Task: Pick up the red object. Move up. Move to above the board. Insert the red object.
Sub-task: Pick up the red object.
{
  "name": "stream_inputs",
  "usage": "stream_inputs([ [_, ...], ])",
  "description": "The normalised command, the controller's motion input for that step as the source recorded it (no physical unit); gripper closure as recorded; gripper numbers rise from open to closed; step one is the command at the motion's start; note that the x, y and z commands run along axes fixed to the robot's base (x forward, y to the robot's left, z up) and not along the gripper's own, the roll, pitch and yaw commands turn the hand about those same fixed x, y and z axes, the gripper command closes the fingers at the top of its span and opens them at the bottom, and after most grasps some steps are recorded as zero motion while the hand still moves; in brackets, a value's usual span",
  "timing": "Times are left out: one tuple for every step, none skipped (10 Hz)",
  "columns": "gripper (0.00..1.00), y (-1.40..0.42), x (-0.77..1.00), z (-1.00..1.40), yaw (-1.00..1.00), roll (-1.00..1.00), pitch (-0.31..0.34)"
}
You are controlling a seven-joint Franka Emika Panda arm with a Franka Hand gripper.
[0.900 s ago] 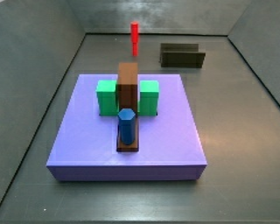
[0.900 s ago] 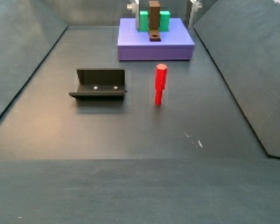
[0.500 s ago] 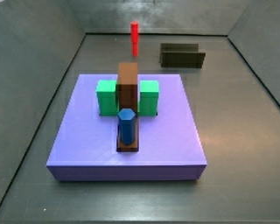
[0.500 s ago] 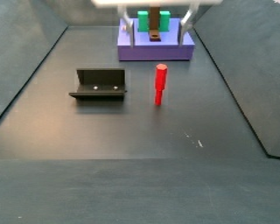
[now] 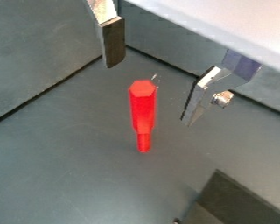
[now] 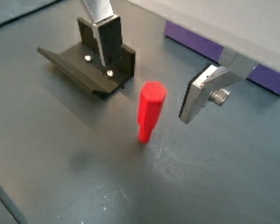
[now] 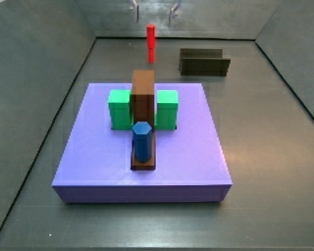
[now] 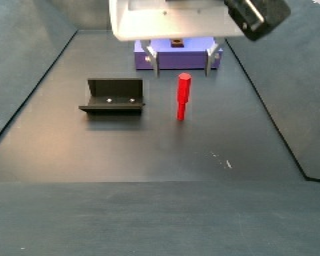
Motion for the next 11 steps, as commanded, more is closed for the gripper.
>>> stream_inputs([
  [0.0,0.07,-0.17,-0.39,-0.09,-0.11,0.01],
  [0.0,0.06,-0.2,-0.4,-0.09,-0.11,0.004],
  [0.0,0.03,-0.15,-0.33,-0.07,-0.12,0.001],
  [0.0,0.0,-0.01,-0.19,-0.01,-0.13,0.011],
  [0.0,0.0,0.0,-0.13,0.0,-0.11,0.024],
  [0.0,0.03,0.15,-0.11,0.0,-0.08,0.056],
  [0.0,0.05,0.1,-0.13,0.0,-0.09,0.05],
  [0.0,0.05,0.01,-0.14,0.0,-0.09,0.037],
  [0.0,0.05,0.0,-0.18,0.0,-0.07,0.023],
  [0.0,0.03,0.0,-0.19,0.0,-0.08,0.013],
  [0.0,0.03,0.0,-0.18,0.0,-0.08,0.019],
])
